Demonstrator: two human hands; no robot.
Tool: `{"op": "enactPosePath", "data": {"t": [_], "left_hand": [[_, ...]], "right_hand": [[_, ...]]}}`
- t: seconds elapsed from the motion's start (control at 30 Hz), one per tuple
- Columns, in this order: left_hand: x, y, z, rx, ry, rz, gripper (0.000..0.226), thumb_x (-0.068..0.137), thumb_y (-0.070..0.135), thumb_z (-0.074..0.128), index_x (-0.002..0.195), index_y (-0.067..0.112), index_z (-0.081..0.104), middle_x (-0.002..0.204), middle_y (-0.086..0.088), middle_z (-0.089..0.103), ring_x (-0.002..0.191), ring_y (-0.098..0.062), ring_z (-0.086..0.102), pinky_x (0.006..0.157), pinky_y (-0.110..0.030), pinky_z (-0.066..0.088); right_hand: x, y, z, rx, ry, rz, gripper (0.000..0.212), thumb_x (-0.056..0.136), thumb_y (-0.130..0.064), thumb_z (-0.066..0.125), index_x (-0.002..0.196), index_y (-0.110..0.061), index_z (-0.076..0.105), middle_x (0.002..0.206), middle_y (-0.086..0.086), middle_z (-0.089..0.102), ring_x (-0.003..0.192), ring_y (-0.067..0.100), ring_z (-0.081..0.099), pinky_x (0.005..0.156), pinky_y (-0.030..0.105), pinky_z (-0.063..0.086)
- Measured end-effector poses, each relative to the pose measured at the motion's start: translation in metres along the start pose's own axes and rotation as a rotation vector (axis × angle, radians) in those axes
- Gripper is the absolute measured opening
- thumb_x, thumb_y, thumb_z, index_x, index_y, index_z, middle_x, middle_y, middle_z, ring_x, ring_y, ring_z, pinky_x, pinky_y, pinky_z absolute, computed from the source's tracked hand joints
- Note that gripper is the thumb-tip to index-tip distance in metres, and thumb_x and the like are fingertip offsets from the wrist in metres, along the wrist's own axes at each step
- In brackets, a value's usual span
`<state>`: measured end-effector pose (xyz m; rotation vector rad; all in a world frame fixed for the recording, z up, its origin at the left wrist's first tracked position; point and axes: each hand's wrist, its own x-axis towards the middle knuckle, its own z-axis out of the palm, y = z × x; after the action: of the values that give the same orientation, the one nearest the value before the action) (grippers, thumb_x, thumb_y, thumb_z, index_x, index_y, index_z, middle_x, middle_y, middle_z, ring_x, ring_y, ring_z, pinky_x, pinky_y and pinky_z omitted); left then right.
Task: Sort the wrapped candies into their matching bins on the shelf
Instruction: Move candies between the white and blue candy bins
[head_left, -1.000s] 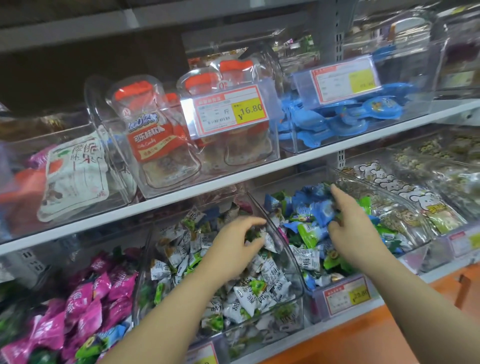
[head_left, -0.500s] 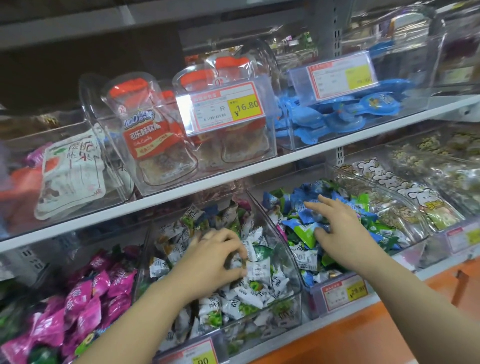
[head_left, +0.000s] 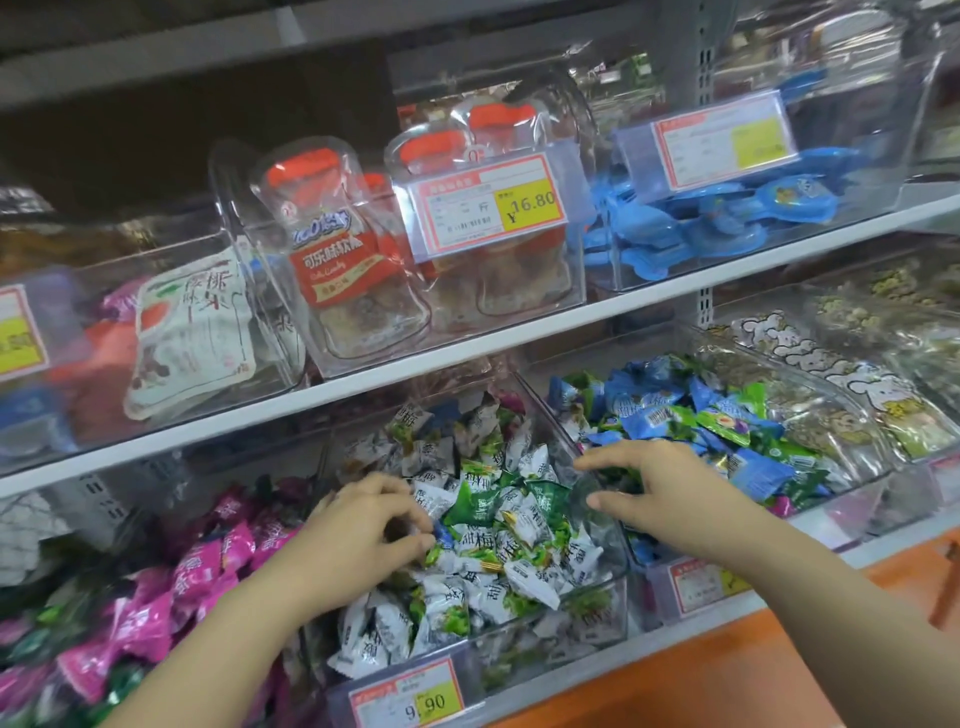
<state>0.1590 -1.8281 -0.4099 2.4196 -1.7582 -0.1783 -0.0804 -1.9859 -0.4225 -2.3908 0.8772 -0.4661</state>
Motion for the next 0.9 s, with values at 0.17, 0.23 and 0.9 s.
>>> {"op": "enactPosePath", "data": {"t": [0.17,0.23,0.9], "left_hand": [[0.02,0.028,-0.002,0.053,0.119,0.027,0.038,0.09,0.052,0.051,0.127,0.044,0.047,0.143,0.013,0.039,0.131,-0.012,0.039,0.111,-0.047,0.029],[0.031,0.038,0.003,0.175,0.052,0.004,0.048,0.09,0.053,0.052,0.135,0.042,0.041,0.14,0.011,0.044,0.13,-0.014,0.041,0.113,-0.049,0.024],[0.064,0.096,0.023,0.009,-0.28,0.165,0.034,0.082,0.046,0.067,0.106,0.021,0.063,0.119,0.0,0.052,0.106,-0.018,0.053,0.094,-0.034,0.045]], "right_hand": [[0.001,-0.001,0.0,-0.005,-0.001,-0.001,0.036,0.089,-0.032,0.063,0.124,-0.039,0.057,0.133,-0.011,0.055,0.122,0.01,0.05,0.102,0.03,0.042],[0.0,-0.001,0.0,0.001,0.001,0.002,0.037,0.089,-0.032,0.063,0.125,-0.038,0.057,0.134,-0.012,0.054,0.122,0.01,0.05,0.103,0.03,0.042],[0.002,0.005,0.002,0.075,0.006,0.0,0.038,0.088,-0.031,0.064,0.125,-0.036,0.058,0.123,-0.007,0.061,0.112,0.009,0.055,0.096,0.026,0.045]]}}
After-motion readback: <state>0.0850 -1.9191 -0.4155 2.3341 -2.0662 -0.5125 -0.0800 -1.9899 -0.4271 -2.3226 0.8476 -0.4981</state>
